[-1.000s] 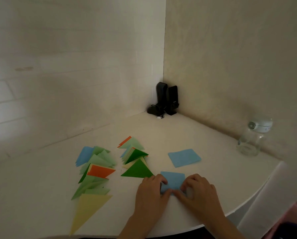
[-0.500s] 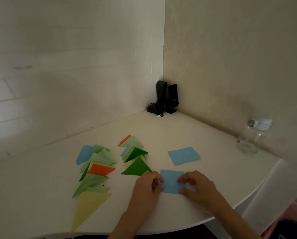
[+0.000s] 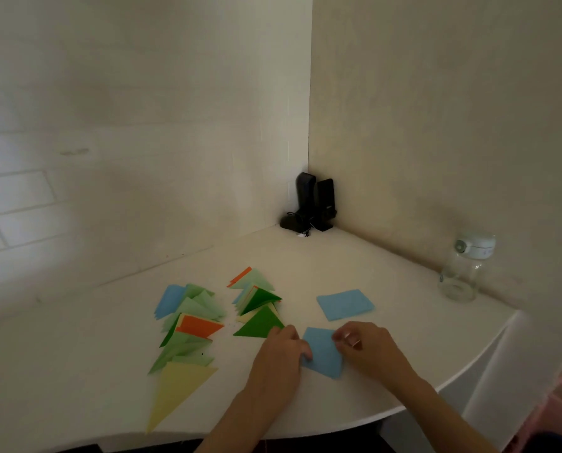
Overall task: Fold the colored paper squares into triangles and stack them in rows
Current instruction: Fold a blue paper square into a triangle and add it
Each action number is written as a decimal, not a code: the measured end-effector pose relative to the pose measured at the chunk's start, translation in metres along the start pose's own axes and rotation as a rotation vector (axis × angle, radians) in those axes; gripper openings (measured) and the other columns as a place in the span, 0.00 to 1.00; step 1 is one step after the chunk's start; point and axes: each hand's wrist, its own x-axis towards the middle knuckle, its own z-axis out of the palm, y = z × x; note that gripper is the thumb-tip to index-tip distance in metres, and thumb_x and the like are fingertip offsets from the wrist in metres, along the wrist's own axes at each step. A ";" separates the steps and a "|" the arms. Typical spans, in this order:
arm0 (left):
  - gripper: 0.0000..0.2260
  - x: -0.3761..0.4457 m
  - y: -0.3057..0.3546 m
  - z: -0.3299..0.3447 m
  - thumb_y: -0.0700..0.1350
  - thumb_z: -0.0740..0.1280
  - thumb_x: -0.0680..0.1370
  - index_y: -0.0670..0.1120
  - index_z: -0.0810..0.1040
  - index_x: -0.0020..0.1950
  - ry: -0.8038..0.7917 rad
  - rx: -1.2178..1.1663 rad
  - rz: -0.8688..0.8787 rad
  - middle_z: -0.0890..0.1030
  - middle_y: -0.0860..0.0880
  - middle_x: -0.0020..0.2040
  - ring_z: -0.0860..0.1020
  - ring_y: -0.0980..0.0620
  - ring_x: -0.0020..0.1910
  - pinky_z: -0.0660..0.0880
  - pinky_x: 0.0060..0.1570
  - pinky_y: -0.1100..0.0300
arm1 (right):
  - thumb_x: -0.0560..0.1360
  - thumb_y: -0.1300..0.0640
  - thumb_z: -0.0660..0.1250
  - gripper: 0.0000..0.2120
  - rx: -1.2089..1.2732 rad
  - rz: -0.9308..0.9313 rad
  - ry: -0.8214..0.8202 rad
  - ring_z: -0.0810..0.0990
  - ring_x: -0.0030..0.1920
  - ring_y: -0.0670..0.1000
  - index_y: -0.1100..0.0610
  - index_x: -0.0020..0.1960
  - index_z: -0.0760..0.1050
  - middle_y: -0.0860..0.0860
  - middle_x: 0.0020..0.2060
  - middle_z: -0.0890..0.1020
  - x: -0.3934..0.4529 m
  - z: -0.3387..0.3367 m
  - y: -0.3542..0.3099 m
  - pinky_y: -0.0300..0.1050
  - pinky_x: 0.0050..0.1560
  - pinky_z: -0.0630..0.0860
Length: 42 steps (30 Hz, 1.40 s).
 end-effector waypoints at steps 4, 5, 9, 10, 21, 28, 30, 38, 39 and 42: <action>0.15 -0.012 0.012 0.007 0.55 0.59 0.76 0.48 0.77 0.53 -0.058 0.158 0.002 0.75 0.50 0.51 0.70 0.51 0.51 0.67 0.49 0.59 | 0.68 0.59 0.72 0.05 0.105 0.051 0.148 0.81 0.38 0.43 0.50 0.38 0.80 0.47 0.37 0.83 -0.015 0.006 -0.006 0.21 0.37 0.68; 0.20 -0.015 0.018 0.008 0.61 0.58 0.74 0.47 0.77 0.53 -0.075 0.168 -0.007 0.76 0.51 0.51 0.70 0.51 0.51 0.68 0.49 0.58 | 0.67 0.59 0.73 0.07 0.125 0.056 0.167 0.81 0.37 0.43 0.48 0.36 0.78 0.46 0.35 0.82 -0.019 0.008 -0.007 0.22 0.36 0.69; 0.16 -0.025 0.027 0.015 0.65 0.62 0.66 0.53 0.74 0.40 -0.038 0.144 -0.011 0.77 0.56 0.39 0.74 0.57 0.38 0.71 0.35 0.65 | 0.66 0.53 0.75 0.06 0.180 0.019 0.129 0.80 0.36 0.39 0.46 0.38 0.78 0.44 0.30 0.82 -0.030 0.015 -0.014 0.27 0.35 0.70; 0.12 -0.025 0.026 0.016 0.61 0.62 0.67 0.54 0.73 0.40 -0.023 0.154 -0.005 0.77 0.58 0.38 0.75 0.58 0.37 0.70 0.34 0.67 | 0.65 0.51 0.75 0.06 0.190 0.002 0.110 0.80 0.36 0.37 0.46 0.39 0.78 0.44 0.29 0.82 -0.031 0.015 -0.015 0.26 0.36 0.70; 0.03 -0.031 -0.021 -0.005 0.48 0.63 0.68 0.53 0.76 0.37 0.082 0.101 0.024 0.79 0.59 0.38 0.69 0.61 0.40 0.68 0.38 0.63 | 0.66 0.46 0.73 0.10 -0.050 -0.038 -0.025 0.70 0.36 0.40 0.42 0.48 0.82 0.44 0.37 0.70 -0.022 0.021 -0.004 0.28 0.37 0.64; 0.07 -0.032 -0.017 -0.003 0.54 0.62 0.71 0.54 0.71 0.35 0.130 0.205 -0.063 0.74 0.58 0.37 0.69 0.56 0.37 0.66 0.34 0.61 | 0.65 0.49 0.75 0.13 0.034 -0.014 0.068 0.75 0.34 0.41 0.37 0.29 0.73 0.46 0.32 0.74 -0.023 0.028 0.001 0.29 0.35 0.66; 0.09 -0.029 -0.012 0.002 0.57 0.61 0.70 0.54 0.71 0.35 0.142 0.257 -0.097 0.72 0.56 0.35 0.70 0.55 0.35 0.66 0.32 0.61 | 0.64 0.45 0.74 0.15 0.044 0.025 0.070 0.74 0.33 0.42 0.39 0.25 0.69 0.46 0.31 0.73 -0.020 0.031 0.001 0.30 0.34 0.66; 0.18 -0.016 0.001 0.013 0.61 0.56 0.71 0.50 0.74 0.31 0.143 0.475 -0.204 0.73 0.51 0.32 0.72 0.50 0.32 0.68 0.29 0.55 | 0.70 0.33 0.62 0.16 -0.152 0.129 0.114 0.71 0.38 0.44 0.44 0.35 0.69 0.44 0.40 0.71 -0.021 0.035 -0.020 0.38 0.37 0.65; 0.18 -0.015 0.001 0.013 0.60 0.56 0.71 0.50 0.74 0.31 0.143 0.476 -0.208 0.74 0.51 0.32 0.72 0.50 0.32 0.68 0.29 0.55 | 0.70 0.33 0.62 0.16 -0.171 0.130 0.131 0.71 0.38 0.44 0.44 0.35 0.69 0.44 0.40 0.71 -0.022 0.035 -0.021 0.38 0.37 0.65; 0.17 -0.016 -0.002 0.012 0.60 0.55 0.70 0.51 0.74 0.31 0.129 0.454 -0.221 0.73 0.53 0.32 0.72 0.51 0.32 0.68 0.29 0.56 | 0.70 0.34 0.62 0.16 -0.210 0.112 0.152 0.74 0.39 0.44 0.46 0.37 0.68 0.45 0.39 0.72 -0.023 0.037 -0.020 0.36 0.34 0.64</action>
